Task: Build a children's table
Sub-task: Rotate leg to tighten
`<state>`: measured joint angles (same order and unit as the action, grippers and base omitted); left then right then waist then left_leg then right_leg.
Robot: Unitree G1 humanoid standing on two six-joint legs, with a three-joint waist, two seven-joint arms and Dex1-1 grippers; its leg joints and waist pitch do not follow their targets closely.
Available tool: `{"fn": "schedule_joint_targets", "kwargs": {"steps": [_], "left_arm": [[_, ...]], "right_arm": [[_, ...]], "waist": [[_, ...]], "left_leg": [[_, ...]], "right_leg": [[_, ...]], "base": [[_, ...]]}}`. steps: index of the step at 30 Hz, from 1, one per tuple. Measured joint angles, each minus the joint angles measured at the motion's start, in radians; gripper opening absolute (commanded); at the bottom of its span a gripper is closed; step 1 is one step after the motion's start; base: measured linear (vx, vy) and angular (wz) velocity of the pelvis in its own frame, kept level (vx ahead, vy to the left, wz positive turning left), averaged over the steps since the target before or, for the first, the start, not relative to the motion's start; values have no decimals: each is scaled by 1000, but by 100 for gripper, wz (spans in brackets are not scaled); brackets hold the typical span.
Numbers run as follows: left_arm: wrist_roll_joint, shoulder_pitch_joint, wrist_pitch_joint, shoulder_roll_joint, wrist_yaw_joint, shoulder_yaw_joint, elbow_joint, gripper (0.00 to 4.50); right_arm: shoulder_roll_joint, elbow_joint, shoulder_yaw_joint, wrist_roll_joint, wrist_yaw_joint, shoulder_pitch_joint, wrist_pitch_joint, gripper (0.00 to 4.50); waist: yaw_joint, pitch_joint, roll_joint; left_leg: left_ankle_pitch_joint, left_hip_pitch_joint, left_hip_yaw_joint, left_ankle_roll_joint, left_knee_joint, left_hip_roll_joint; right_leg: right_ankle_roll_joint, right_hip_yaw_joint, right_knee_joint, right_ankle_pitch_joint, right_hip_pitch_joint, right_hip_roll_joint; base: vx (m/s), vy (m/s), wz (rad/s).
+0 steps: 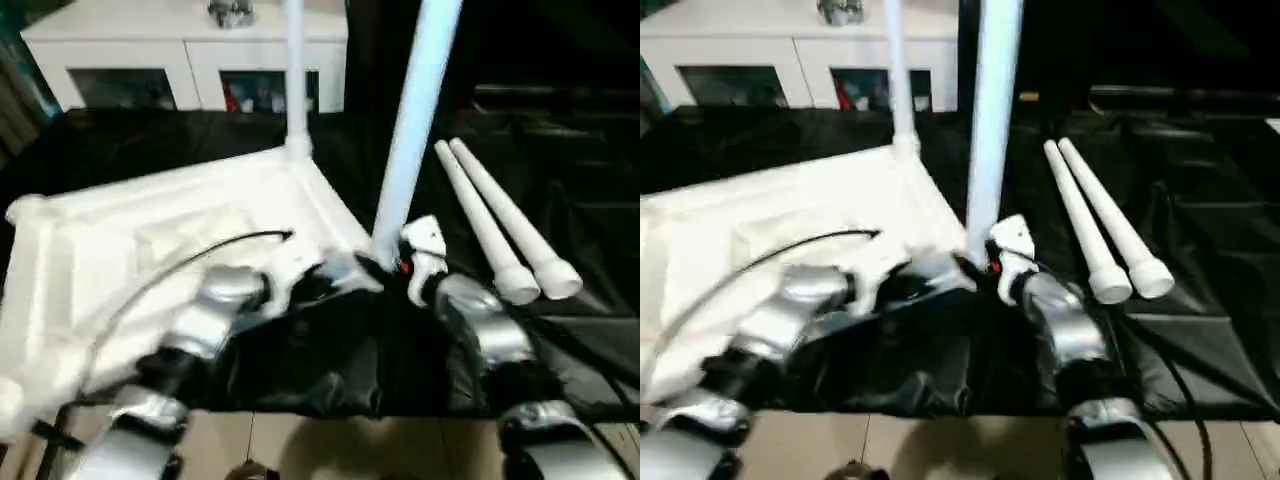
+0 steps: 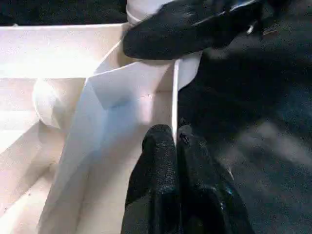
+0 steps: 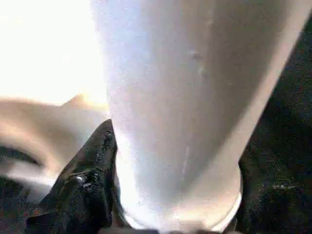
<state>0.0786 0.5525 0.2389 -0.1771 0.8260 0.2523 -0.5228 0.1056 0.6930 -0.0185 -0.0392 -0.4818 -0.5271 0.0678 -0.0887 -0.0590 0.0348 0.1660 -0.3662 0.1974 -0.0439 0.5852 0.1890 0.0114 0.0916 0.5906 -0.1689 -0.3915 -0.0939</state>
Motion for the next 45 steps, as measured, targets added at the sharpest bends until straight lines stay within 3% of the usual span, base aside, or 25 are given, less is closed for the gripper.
{"fn": "schedule_joint_targets", "kwargs": {"steps": [4, 5, 11, 19, 27, 28, 33, 38, 45], "left_arm": [[37, 4, 22, 64, -104, 3, -7, 0], [45, 5, 22, 74, -123, 10, -7, 0], [56, 7, -13, 43, -94, 34, -3, 0], [21, -23, -96, -82, 81, 40, 44, 0], [-26, -31, -146, -165, 227, 40, 57, 0], [-32, -32, -151, -174, 251, 41, 57, 0], [-46, -32, -168, -212, 341, 51, 57, 0], [-47, -32, -179, -226, 379, 53, 56, 0], [-63, -32, -180, -221, 385, 51, 47, 0]], "right_arm": [[-63, 60, 33, 17, 198, -47, 3, 270], [-65, 70, 34, 20, 223, -54, 1, 326], [-64, 79, 29, 37, 182, -55, -24, 384], [33, 45, -66, 28, -113, -40, -70, 384], [155, -50, -124, -12, -446, 0, -66, 384], [174, -68, -136, -23, -495, 10, -59, 360], [227, -103, -174, -39, -648, 17, -47, 319], [232, -109, -180, -47, -696, 17, -32, 281], [228, -130, -183, -45, -688, 18, -5, 276]], "waist": [[6, 2, 8], [5, 2, 10], [4, 2, 10], [1, 3, 10], [-10, 3, 10], [-13, 3, 9], [-21, 3, 9], [-24, 3, 9], [-23, 3, 9]], "left_leg": [[0, 0, -1, 0, -1, 0], [0, 0, -1, 0, -3, -1], [0, -1, -1, 0, -4, -1], [0, -3, -1, 0, -8, 1], [0, -9, 0, 1, -7, 1], [0, -9, 0, 1, -7, 2], [0, -8, 1, 0, -6, 2], [0, -8, 1, 0, -3, 2], [0, -8, 1, 0, -1, 2]], "right_leg": [[0, 3, -10, 0, 3, 0], [0, 3, -14, 0, 3, 0], [0, 2, -14, 0, 3, 0], [-2, 3, -9, 6, -2, 1], [1, 3, -6, 6, -9, 1], [1, 3, -5, 6, -9, 1], [1, 2, -4, 6, -8, 1], [1, 1, -1, 6, -9, 0], [-1, 1, 4, 5, -10, 0]], "base": [[0, 0, 0], [0, 0, 0], [0, 0, 0], [0, 0, 0], [0, 0, 0], [0, 0, 0], [0, 0, 0], [0, 0, 0], [0, 0, 0]]}}
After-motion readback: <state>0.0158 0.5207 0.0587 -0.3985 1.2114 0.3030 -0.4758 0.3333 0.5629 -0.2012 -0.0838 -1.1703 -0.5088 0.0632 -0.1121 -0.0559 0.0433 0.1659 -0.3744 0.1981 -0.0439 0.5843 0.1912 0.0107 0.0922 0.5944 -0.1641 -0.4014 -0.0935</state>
